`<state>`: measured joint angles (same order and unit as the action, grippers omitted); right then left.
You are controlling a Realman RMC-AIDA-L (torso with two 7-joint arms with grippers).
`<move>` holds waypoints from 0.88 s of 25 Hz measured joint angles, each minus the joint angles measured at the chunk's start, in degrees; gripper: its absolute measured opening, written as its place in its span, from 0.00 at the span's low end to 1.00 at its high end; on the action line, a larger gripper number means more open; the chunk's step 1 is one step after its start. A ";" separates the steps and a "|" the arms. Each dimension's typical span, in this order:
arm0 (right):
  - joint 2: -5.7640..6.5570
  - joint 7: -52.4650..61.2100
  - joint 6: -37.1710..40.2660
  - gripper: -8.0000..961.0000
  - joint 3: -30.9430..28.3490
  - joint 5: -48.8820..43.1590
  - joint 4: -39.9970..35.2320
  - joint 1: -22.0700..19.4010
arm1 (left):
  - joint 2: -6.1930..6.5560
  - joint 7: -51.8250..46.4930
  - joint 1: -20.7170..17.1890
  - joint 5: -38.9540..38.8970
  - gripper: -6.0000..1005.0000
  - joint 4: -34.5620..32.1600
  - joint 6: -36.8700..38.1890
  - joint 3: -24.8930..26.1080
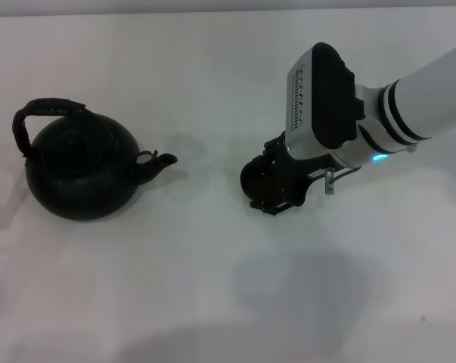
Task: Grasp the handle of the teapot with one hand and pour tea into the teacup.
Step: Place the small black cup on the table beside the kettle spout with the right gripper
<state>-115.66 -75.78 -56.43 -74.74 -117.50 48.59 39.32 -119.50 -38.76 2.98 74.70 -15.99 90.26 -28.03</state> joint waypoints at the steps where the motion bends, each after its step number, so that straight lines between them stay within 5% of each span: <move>1: 0.02 0.00 -0.08 0.75 -0.12 0.00 0.00 0.00 | 0.01 0.00 -0.01 0.00 0.80 0.00 0.00 0.00; 22: 0.34 0.63 -0.38 0.84 -0.73 -0.01 0.50 0.12 | 0.06 0.00 -0.08 -0.09 0.80 0.00 0.00 0.00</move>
<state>-115.32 -75.15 -56.82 -75.47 -117.51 49.09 39.44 -119.44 -38.76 2.90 74.62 -16.00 90.26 -28.04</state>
